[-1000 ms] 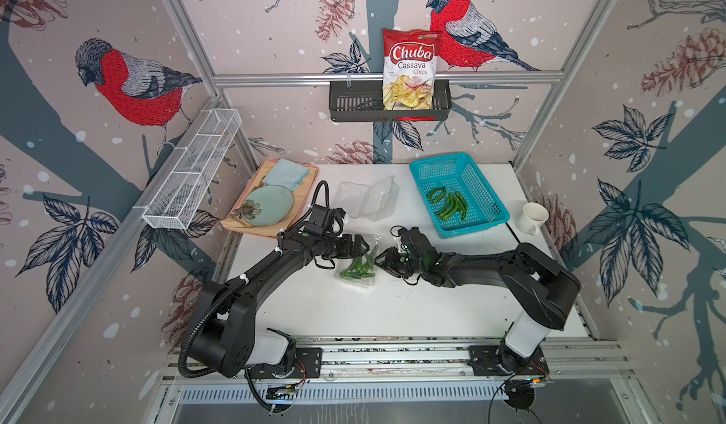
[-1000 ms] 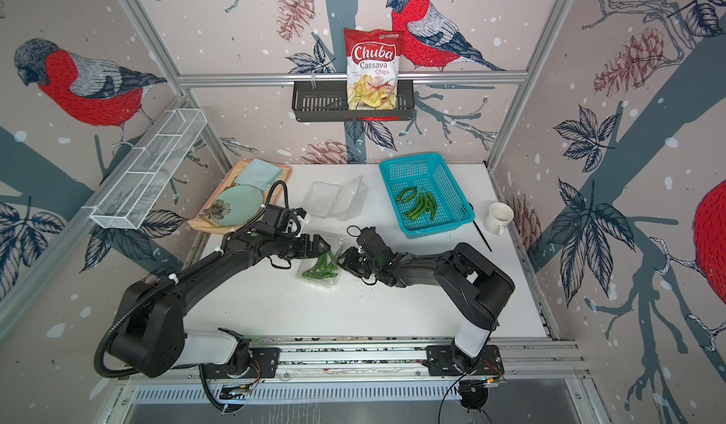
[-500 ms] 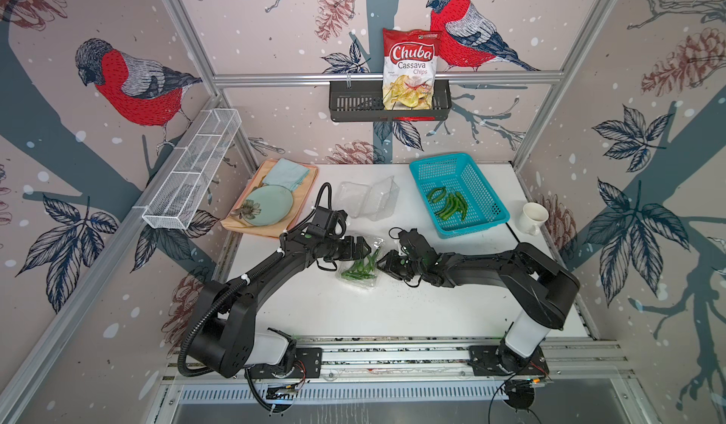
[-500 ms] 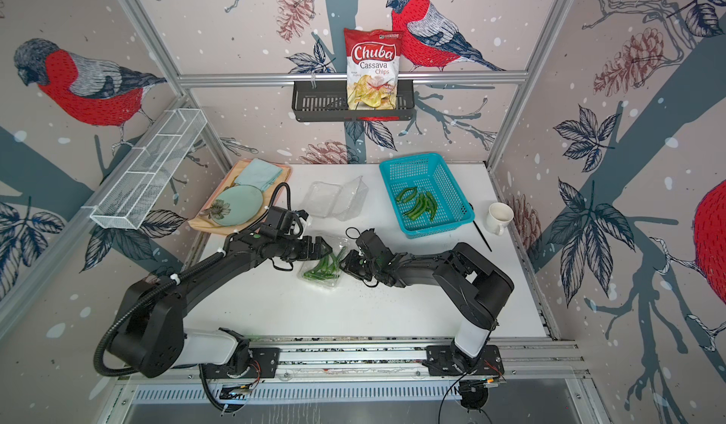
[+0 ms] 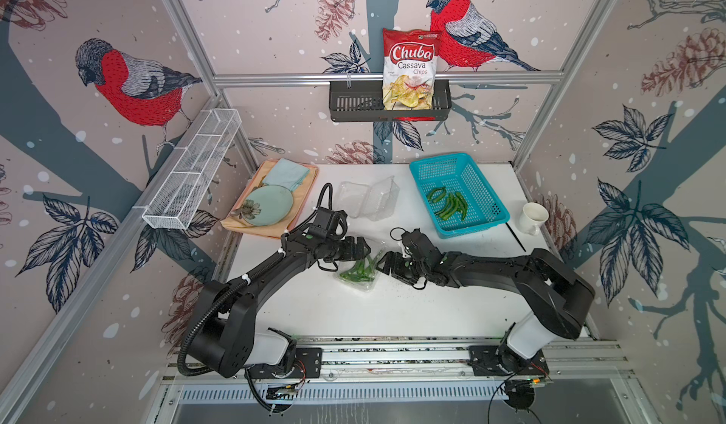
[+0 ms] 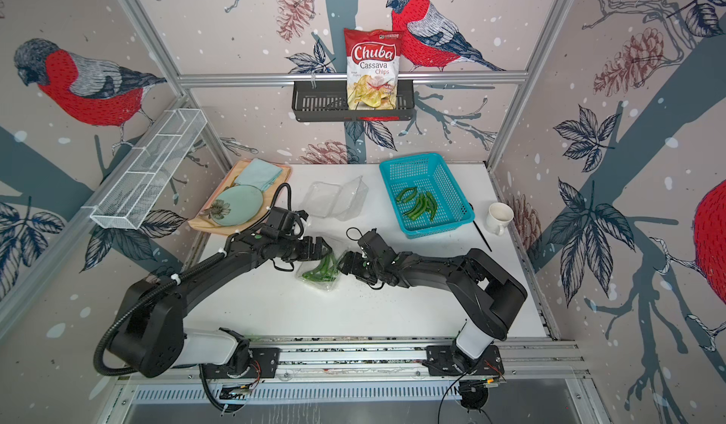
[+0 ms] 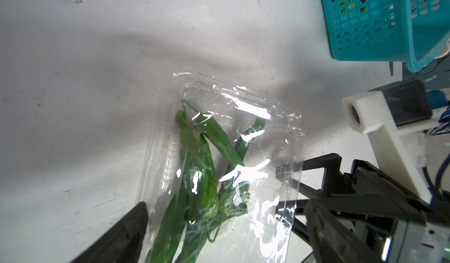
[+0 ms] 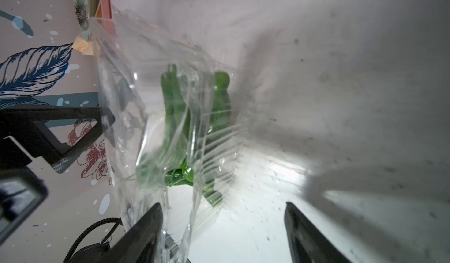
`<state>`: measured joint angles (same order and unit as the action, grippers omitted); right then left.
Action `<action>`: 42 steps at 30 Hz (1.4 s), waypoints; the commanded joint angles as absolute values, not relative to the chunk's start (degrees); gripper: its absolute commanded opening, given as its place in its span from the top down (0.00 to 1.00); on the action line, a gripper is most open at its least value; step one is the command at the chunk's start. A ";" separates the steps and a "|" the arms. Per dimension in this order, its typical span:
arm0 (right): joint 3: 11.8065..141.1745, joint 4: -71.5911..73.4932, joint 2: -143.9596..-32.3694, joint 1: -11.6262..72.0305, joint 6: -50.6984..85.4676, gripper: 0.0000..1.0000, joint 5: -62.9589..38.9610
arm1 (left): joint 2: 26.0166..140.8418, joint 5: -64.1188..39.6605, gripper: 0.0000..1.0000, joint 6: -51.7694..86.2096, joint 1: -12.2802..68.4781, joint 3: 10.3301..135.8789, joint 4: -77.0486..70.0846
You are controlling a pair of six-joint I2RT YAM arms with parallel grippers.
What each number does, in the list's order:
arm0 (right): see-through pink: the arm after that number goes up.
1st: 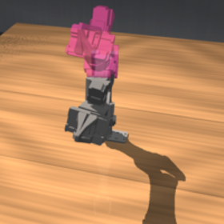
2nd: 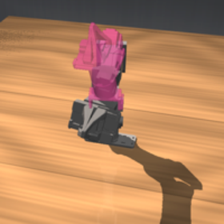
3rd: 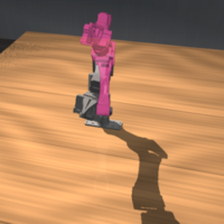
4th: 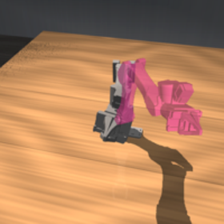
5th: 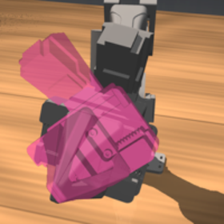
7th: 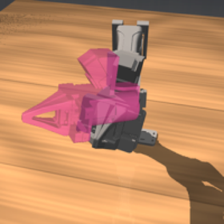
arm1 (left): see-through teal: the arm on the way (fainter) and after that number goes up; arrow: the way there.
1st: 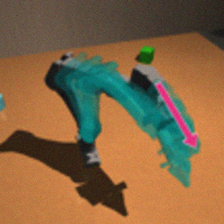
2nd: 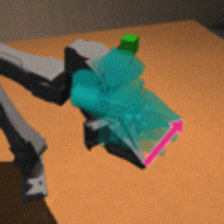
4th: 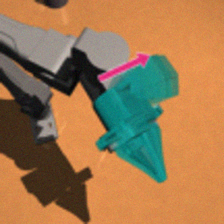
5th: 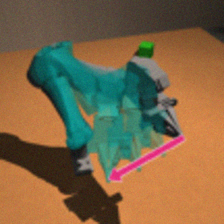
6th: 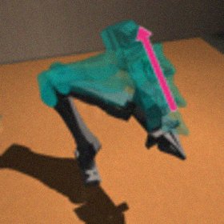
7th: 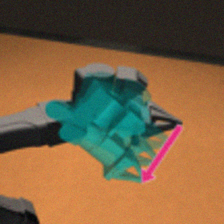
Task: Take small green peppers out of containers
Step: Open the packing box at the center of the board.
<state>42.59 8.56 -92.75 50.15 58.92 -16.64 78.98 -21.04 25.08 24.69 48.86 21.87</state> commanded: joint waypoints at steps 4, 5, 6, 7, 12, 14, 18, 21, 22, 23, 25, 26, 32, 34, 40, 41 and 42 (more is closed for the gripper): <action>39.11 5.68 -89.84 48.02 57.53 0.20 -18.41 | 78.92 -21.20 0.03 24.13 24.87 49.39 23.12; 38.79 5.46 -89.46 47.74 57.33 0.20 -18.43 | 78.93 -21.26 0.03 24.16 24.87 49.48 23.16; 38.51 5.56 -89.11 47.47 57.28 0.20 -18.54 | 79.05 -21.27 0.03 24.17 24.87 49.57 23.03; 38.28 5.73 -88.82 47.22 57.14 0.20 -18.70 | 79.01 -21.40 0.03 24.21 24.87 49.70 22.94; 39.03 7.46 -88.71 46.66 56.92 0.25 -18.93 | 79.71 -21.97 0.03 24.17 24.98 50.58 22.68; 40.29 7.77 -89.69 46.60 56.73 0.25 -19.14 | 79.97 -22.14 0.03 23.91 25.08 50.87 22.81; 43.42 7.39 -92.37 47.02 55.77 0.26 -19.59 | 80.24 -22.50 0.03 23.82 25.21 50.93 22.76; 44.97 7.14 -94.05 47.18 55.79 0.28 -19.52 | 80.05 -22.50 0.03 23.82 25.40 50.72 22.64; 45.27 7.11 -94.57 47.24 55.73 0.29 -19.51 | 79.92 -22.52 0.03 23.90 25.49 50.56 22.68; 45.59 6.99 -95.17 47.21 55.72 0.31 -19.59 | 79.81 -22.59 0.03 23.98 25.55 50.41 22.60; 45.88 6.57 -96.25 47.36 55.73 0.36 -19.51 | 79.48 -22.57 0.03 24.14 25.58 50.10 22.45; 46.04 6.43 -96.80 47.31 55.82 0.39 -19.60 | 79.30 -22.54 0.03 24.26 25.66 49.86 22.33; 45.98 6.31 -98.00 47.73 55.82 0.56 -19.41 | 78.68 -22.54 0.03 24.77 25.75 49.04 21.78; 46.30 6.38 -98.09 47.93 55.84 0.59 -19.25 | 78.66 -22.57 0.03 24.78 25.75 48.96 21.64; 47.80 7.51 -98.17 48.79 54.94 0.51 -19.95 | 79.08 -22.65 0.03 24.69 25.84 49.30 21.39; 48.19 7.64 -98.15 49.00 54.64 0.47 -20.04 | 79.10 -22.68 0.03 24.69 25.84 49.35 21.28; 48.45 7.69 -98.09 49.27 54.28 0.42 -20.12 | 79.19 -22.73 0.03 24.68 25.84 49.39 21.28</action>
